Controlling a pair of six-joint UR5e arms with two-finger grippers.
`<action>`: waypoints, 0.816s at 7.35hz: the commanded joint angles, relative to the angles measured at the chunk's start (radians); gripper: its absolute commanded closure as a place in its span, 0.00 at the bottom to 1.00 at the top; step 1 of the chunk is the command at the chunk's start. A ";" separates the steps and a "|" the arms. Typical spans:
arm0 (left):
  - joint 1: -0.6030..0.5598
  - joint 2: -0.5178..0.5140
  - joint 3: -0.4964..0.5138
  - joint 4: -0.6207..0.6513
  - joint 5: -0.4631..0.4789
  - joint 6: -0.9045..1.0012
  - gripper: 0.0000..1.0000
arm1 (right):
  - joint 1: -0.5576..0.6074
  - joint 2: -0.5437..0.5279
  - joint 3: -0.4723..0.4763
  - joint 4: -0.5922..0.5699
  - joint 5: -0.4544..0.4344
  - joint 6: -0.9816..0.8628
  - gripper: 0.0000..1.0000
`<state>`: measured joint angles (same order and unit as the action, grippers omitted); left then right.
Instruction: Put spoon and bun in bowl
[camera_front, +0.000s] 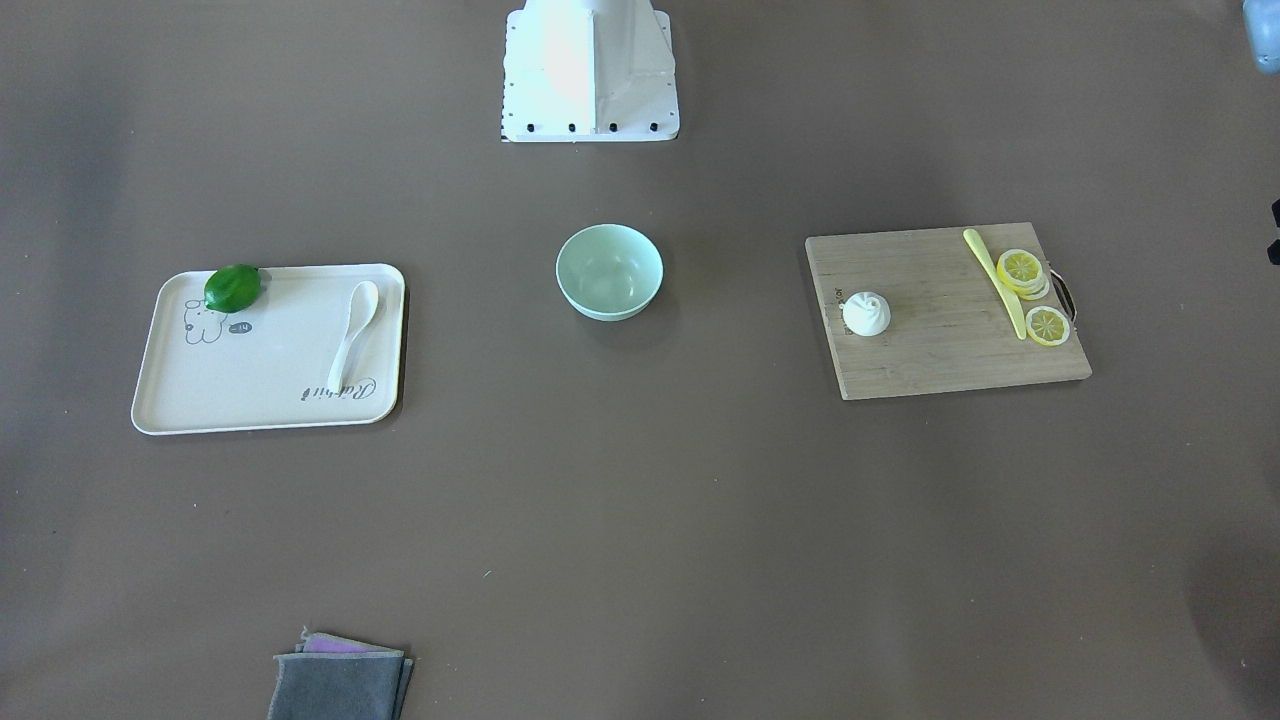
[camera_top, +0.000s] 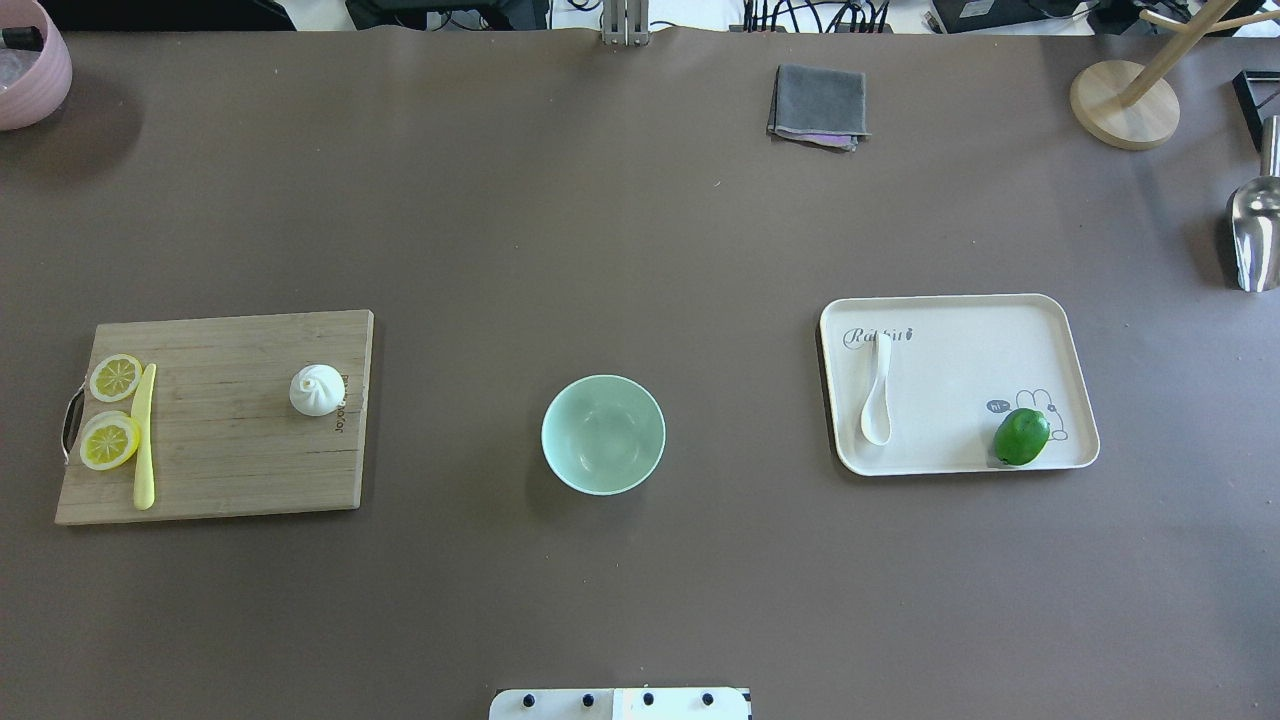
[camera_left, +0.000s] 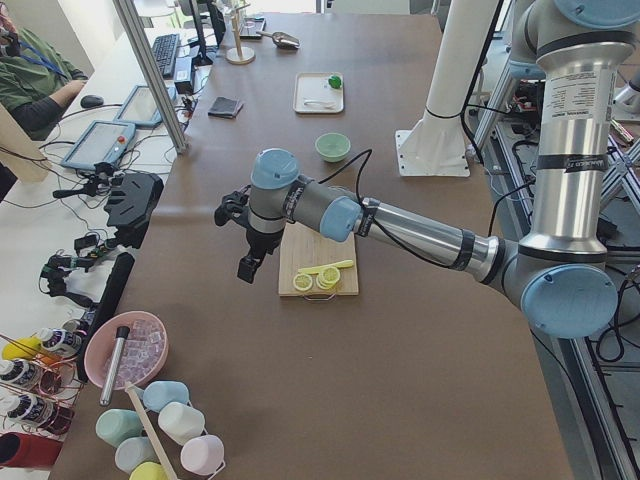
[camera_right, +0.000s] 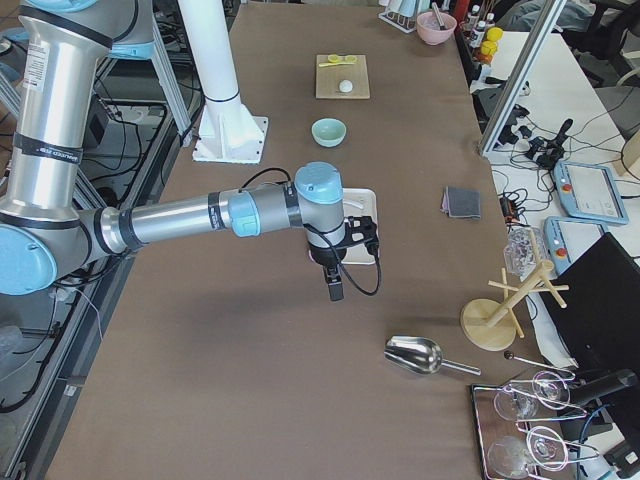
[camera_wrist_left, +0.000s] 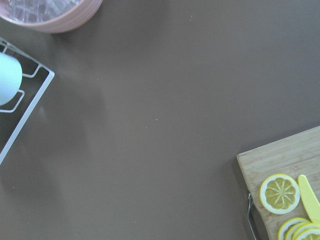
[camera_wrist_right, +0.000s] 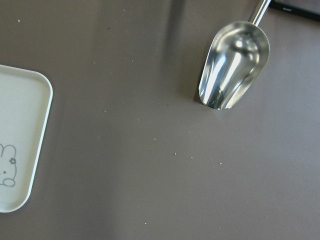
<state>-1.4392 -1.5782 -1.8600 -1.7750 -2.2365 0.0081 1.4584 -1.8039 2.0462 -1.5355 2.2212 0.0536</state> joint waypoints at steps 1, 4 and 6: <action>0.000 -0.075 0.092 -0.203 0.014 -0.020 0.02 | 0.002 0.067 0.032 0.002 -0.006 0.087 0.00; 0.011 -0.095 0.097 -0.233 0.009 -0.119 0.02 | -0.057 0.127 0.005 -0.002 0.002 0.136 0.00; 0.042 -0.091 0.096 -0.236 0.009 -0.125 0.02 | -0.194 0.173 0.006 0.005 0.006 0.460 0.00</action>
<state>-1.4115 -1.6710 -1.7646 -2.0082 -2.2273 -0.1133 1.3490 -1.6622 2.0527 -1.5341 2.2275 0.3309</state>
